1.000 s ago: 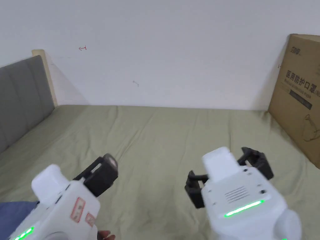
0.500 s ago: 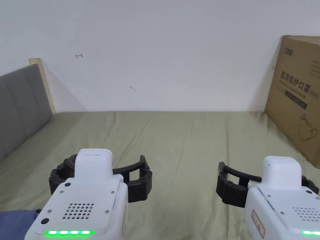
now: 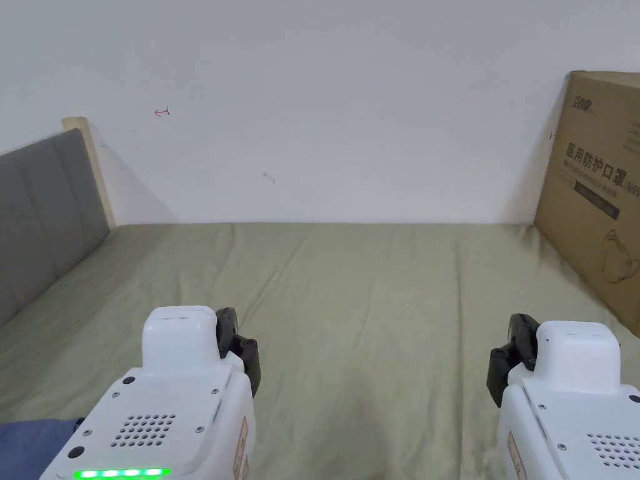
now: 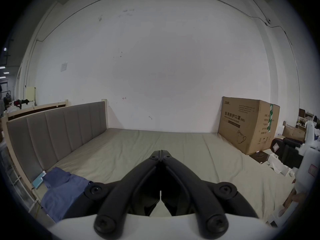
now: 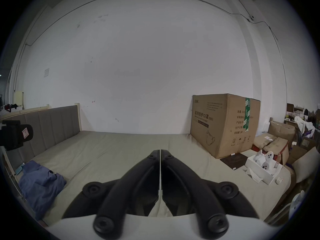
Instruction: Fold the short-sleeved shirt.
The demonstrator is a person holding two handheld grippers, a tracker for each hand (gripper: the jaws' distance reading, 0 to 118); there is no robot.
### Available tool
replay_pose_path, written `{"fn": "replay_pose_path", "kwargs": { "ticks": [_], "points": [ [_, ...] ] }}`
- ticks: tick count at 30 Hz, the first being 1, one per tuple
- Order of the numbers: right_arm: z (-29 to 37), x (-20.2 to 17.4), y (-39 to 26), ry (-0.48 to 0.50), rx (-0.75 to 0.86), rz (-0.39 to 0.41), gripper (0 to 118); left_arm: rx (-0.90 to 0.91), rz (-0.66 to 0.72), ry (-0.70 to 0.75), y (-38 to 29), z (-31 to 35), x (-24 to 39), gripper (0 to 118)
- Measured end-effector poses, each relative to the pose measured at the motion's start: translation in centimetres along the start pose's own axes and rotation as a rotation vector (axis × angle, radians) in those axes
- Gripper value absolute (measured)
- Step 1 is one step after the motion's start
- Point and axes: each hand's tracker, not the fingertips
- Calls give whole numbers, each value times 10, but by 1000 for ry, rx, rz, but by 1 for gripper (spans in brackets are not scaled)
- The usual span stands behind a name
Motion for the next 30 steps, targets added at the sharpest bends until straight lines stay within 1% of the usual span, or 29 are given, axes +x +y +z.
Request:
{"fn": "replay_pose_path", "kwargs": {
  "ticks": [2, 4, 5, 7, 10, 11, 13, 17, 18, 21, 23, 25, 27, 30],
  "points": [
    [1, -1, 0, -7, 11, -2, 2, -6, -36, 17, 1, -2, 3, 0],
    [0, -2, 1, -4, 13, 7, 1, -1, -27, 1, 1, -2, 4, 0],
    [0, -1, 2, 9, 17, -12, 0, -9, -32, -4, 3, -2, 5, 0],
    [-1, 0, 3, 23, 17, -21, 0, 2, -38, 9, 2, -2, 7, 0],
    [-1, -5, 5, 29, 22, 1, 0, 0, -45, 13, 3, -2, 5, 0],
    [-2, -6, 8, 55, 11, 6, 0, -2, -43, 16, 4, -2, 2, 0],
    [-4, -13, 10, 77, 15, 2, 0, -4, -32, 36, 8, 0, -7, 0],
    [-12, -42, 17, 232, 8, -4, 0, 5, -17, 162, 14, 16, -40, 0],
    [-15, -55, 20, 263, 5, 4, 0, 1, -15, 198, 15, 22, -52, 0],
    [-19, -98, 21, 397, 1, 23, 0, -7, 6, 328, 15, 45, -89, 0],
    [-20, -130, 20, 513, -27, 26, 0, -17, 36, 426, 13, 61, -115, 0],
    [-18, -158, 18, 587, -45, 45, 0, -29, 59, 506, 11, 74, -136, 0],
    [-14, -181, 14, 626, -42, 89, 0, -43, 70, 560, 10, 83, -154, 0],
    [-9, -202, 7, 673, -59, 96, 0, -62, 66, 597, 6, 86, -172, 0]
  ]
}}
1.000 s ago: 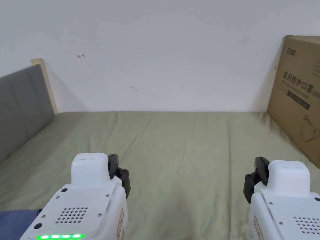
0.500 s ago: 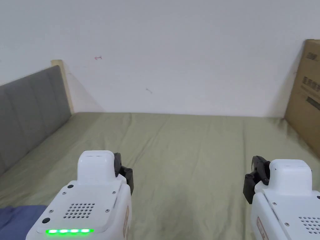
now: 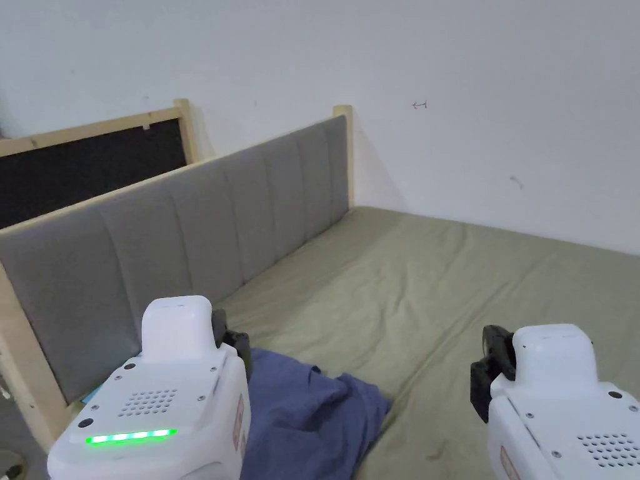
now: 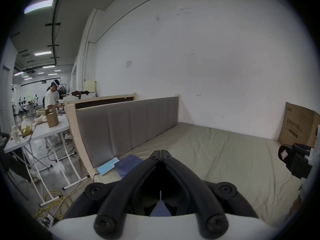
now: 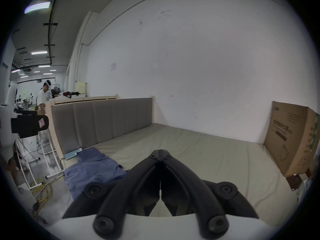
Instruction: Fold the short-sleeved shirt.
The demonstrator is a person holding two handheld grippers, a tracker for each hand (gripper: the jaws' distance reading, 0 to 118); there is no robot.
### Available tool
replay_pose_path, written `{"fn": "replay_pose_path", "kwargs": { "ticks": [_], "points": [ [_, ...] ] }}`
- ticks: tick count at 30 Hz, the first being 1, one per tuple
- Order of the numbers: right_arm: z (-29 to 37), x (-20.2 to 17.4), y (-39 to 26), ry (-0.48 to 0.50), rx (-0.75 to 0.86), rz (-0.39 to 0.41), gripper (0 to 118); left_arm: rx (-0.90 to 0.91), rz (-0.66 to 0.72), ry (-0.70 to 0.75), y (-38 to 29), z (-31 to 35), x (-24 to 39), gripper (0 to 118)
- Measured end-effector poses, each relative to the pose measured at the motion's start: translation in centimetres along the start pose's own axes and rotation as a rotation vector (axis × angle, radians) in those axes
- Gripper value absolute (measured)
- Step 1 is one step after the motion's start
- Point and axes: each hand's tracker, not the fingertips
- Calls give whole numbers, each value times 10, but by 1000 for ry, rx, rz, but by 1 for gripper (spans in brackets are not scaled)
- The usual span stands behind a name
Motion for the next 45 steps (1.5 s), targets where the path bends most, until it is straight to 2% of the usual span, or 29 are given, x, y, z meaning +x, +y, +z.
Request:
{"fn": "replay_pose_path", "kwargs": {
  "ticks": [4, 9, 10, 11, 12, 13, 14, 15, 18, 19, 20, 21, 22, 23, 24, 25, 26, 27, 28, 30, 32, 34, 37, 38, 40, 42, 44, 45],
  "points": [
    [-9, -8, -9, 30, -32, -28, 0, -109, 5, 2, -18, -36, -9, 0],
    [-22, -6, -23, 25, -87, -15, 0, -353, 93, -44, -74, -124, -20, 0],
    [-26, -5, -26, 23, -98, -16, 0, -409, 100, -39, -92, -147, -23, 4],
    [-31, -3, -29, 18, -114, -17, 0, -459, 94, -28, -104, -164, -24, 23],
    [-34, -2, -32, 15, -124, -19, 0, -485, 91, -38, -115, -177, -25, 54],
    [-40, -1, -35, 11, -136, -23, 0, -543, 104, -63, -127, -194, -25, 91],
    [-45, 1, -38, 7, -153, -30, 0, -602, 95, -74, -137, -207, -21, 105],
    [-50, 3, -40, 6, -167, -37, 0, -624, 107, -95, -148, -218, -19, 107],
    [-63, 5, -48, -7, -196, -47, 0, -673, 72, -85, -176, -247, -8, 106],
    [-67, 6, -51, -10, -203, -46, 0, -723, 45, -79, -188, -259, -4, 102],
    [-71, 6, -54, -14, -218, -42, 0, -806, 10, -94, -200, -271, 0, 88],
    [-74, 6, -56, -18, -232, -37, 0, -880, 13, -123, -209, -277, 2, 86],
    [-78, 7, -60, -26, -247, -29, 0, -898, -35, -67, -215, -273, 7, 82],
    [-80, 8, -63, -30, -256, -27, 0, -776, -26, -87, -205, -264, 8, 70],
    [-82, 9, -65, -34, -268, -32, 0, -808, -20, -79, -200, -263, 9, 48],
    [-82, 12, -68, -33, -276, -47, 0, -789, -27, -86, -196, -261, 9, 8],
    [-82, 14, -71, -31, -286, -72, 0, -775, -37, -78, -193, -256, 9, 2],
    [-82, 16, -72, -28, -296, -88, 0, -777, -39, -69, -191, -257, 7, 2],
    [-81, 18, -75, -27, -299, -97, 0, -792, 26, -83, -190, -259, 1, 2],
    [-78, 22, -77, -28, -304, -97, 0, -821, 113, -91, -186, -262, -9, 2],
    [-74, 27, -77, -49, -304, -88, 0, -822, 139, -107, -178, -260, -12, 2],
    [-69, 37, -76, -63, -300, -106, 0, -786, 179, -178, -168, -263, -17, 2],
    [-55, 58, -69, -83, -271, -173, 0, -745, 342, -290, -137, -257, -6, 2],
    [-49, 65, -66, -89, -264, -182, 0, -733, 317, -304, -116, -247, 10, 2],
    [-34, 79, -56, -172, -232, -159, 0, -693, 178, -346, -93, -237, 51, 2],
    [-17, 96, -48, -229, -201, -145, 0, -683, 167, -431, -73, -220, 98, 2],
    [4, 117, -40, -291, -171, -156, 0, -656, 189, -585, -57, -199, 148, 2],
    [15, 127, -37, -322, -159, -167, 0, -643, 142, -648, -49, -188, 175, 2]
  ]
}}
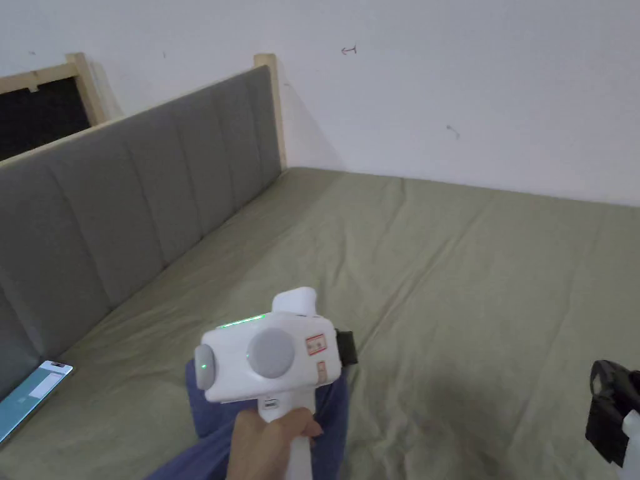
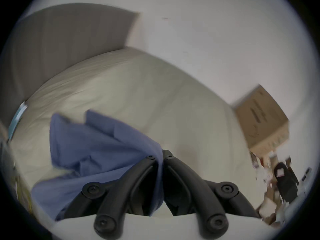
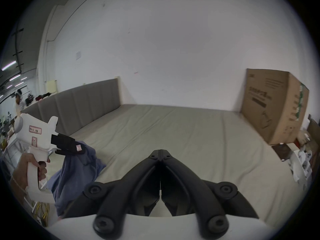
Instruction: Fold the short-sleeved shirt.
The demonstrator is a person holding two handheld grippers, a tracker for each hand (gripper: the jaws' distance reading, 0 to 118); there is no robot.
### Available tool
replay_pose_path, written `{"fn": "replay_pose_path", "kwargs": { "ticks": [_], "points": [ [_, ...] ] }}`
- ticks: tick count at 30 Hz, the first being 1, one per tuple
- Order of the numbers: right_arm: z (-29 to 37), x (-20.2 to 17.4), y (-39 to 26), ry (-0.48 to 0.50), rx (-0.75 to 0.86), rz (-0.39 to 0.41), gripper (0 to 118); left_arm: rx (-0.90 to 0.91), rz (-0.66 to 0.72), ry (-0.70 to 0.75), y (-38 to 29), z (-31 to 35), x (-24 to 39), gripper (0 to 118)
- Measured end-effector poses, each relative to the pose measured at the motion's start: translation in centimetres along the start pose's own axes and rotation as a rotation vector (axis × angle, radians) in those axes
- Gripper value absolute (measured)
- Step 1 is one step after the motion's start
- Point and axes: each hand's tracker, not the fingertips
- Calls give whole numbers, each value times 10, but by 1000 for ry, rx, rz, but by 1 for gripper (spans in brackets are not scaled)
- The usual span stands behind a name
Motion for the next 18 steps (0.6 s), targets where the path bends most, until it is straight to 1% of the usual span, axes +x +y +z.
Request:
{"fn": "replay_pose_path", "kwargs": {
  "ticks": [2, 3, 4, 7, 9, 10, 12, 14, 16, 17, 18],
  "points": [
    [19, 30, 6, -76, 27, -30, 0, -1, -95, -98, -3, -13, 67, 2],
    [28, 43, 8, -110, 39, -43, 0, -17, -120, -162, -4, -17, 96, 2],
    [38, 59, 9, -149, 51, -53, 0, -34, -109, -247, -7, -19, 129, 2],
    [70, 105, 12, -278, 79, -77, 0, -68, -171, -500, -21, -28, 217, 2],
    [91, 134, 10, -367, 92, -95, 0, -67, -256, -538, -44, -31, 267, 2],
    [101, 149, 8, -411, 99, -111, 0, -101, -280, -565, -62, -36, 289, 2],
    [118, 168, 5, -457, 86, -154, 0, -225, -311, -624, -99, -54, 315, 2],
    [130, 189, -6, -495, 64, -192, 0, -310, -364, -612, -145, -71, 327, 2],
    [137, 199, -17, -535, 36, -208, 0, -371, -427, -540, -189, -97, 331, 3],
    [139, 203, -24, -544, 15, -214, 0, -435, -425, -513, -210, -109, 326, 4],
    [140, 205, -30, -548, -1, -218, 0, -495, -431, -507, -223, -118, 321, 8]
  ]
}}
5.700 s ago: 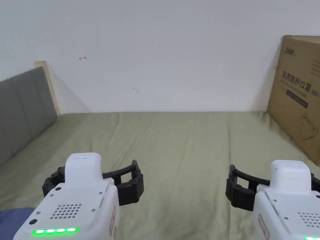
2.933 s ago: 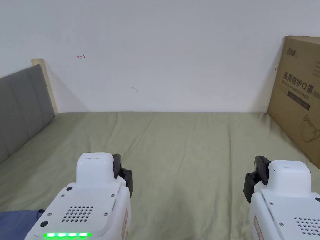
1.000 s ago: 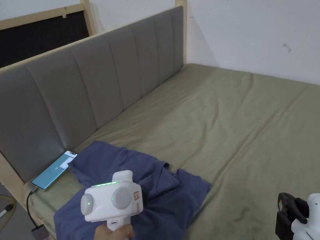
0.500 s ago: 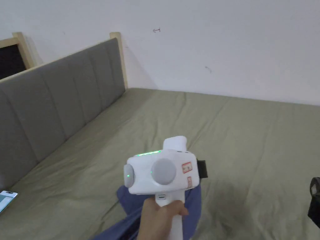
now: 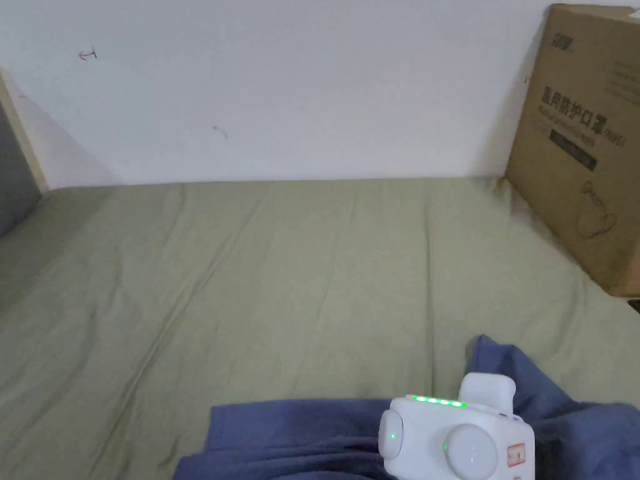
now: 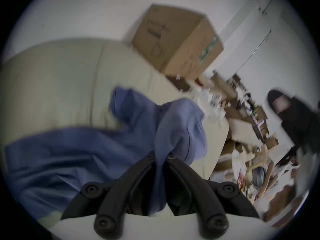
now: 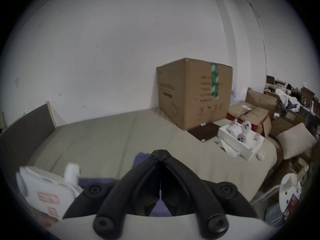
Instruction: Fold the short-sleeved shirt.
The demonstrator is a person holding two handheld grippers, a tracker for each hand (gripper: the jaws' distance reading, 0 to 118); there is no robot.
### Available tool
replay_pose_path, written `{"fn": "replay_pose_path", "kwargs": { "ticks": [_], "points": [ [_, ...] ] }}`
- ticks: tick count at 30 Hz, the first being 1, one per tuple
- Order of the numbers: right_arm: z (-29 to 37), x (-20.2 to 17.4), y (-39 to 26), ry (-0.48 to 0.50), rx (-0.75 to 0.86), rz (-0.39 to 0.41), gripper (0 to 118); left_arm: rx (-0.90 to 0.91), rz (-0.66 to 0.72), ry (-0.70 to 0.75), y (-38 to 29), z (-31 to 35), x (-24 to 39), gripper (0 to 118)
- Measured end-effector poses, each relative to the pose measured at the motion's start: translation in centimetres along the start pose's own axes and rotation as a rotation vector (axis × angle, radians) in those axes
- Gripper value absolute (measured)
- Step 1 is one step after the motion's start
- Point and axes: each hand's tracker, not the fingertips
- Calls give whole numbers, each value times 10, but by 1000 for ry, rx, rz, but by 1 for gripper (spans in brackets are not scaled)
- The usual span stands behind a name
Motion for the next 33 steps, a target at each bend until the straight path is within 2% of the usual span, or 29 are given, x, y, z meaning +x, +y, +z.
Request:
{"fn": "replay_pose_path", "kwargs": {
  "ticks": [1, 2, 4, 5, 6, 9, 10, 11, 12, 13, 14, 16, 18, 20, 21, 22, 23, 24, 28, 30, 31, 32, 33],
  "points": [
    [-1, 1, -5, -3, -16, 6, 0, -45, 34, -13, -10, -9, -6, 22],
    [-3, 1, -12, -5, -39, 14, 0, -56, 97, -31, -17, -13, -13, 44],
    [-6, 1, -22, -3, -83, 29, 0, -54, 153, -37, -22, -11, -27, 103],
    [-9, 0, -25, 1, -96, 30, 0, -36, 174, -17, -21, -4, -32, 115],
    [-10, -2, -28, 0, -102, 26, 0, -24, 157, -9, -18, 5, -37, 116],
    [-16, -8, -33, 24, -118, 15, 0, 43, 93, 66, -6, 45, -51, 104],
    [-18, -11, -34, 34, -122, 20, 0, 51, 86, 94, -7, 59, -58, 86],
    [-18, -16, -35, 39, -125, 33, 0, 54, 76, 117, -9, 73, -64, 57],
    [-18, -23, -37, 38, -127, 62, 0, 59, 70, 154, -16, 84, -74, 20],
    [-20, -25, -40, 40, -129, 85, 0, 52, 96, 203, -26, 91, -85, 0],
    [-21, -28, -43, 48, -134, 91, 0, 67, 130, 282, -38, 99, -98, 0],
    [-26, -31, -50, 87, -164, 72, 0, 114, 233, 245, -57, 113, -126, 0],
    [-35, -30, -59, 91, -193, 49, 0, 142, 394, 248, -62, 125, -156, 0],
    [-41, -31, -64, 87, -212, 43, 0, 206, 373, 355, -53, 140, -182, 2],
    [-44, -31, -65, 87, -219, 44, 0, 213, 362, 413, -45, 146, -192, 18],
    [-47, -31, -66, 85, -224, 50, 0, 187, 340, 467, -33, 152, -205, 54],
    [-50, -30, -66, 82, -230, 57, 0, 162, 314, 502, -19, 154, -216, 78],
    [-52, -30, -67, 76, -234, 62, 0, 151, 312, 523, -9, 154, -229, 92],
    [-64, -24, -75, 56, -263, 46, 0, 146, 399, 602, 19, 127, -281, 94],
    [-69, -21, -80, 52, -289, 34, 0, 17, 412, 607, 19, 100, -303, 93],
    [-71, -19, -82, 51, -301, 34, 0, -53, 389, 623, 14, 85, -306, 89],
    [-73, -17, -84, 47, -308, 38, 0, 16, 284, 670, 11, 84, -296, 89],
    [-75, -13, -88, 40, -316, 44, 0, 16, 253, 694, 13, 87, -287, 85]
  ]
}}
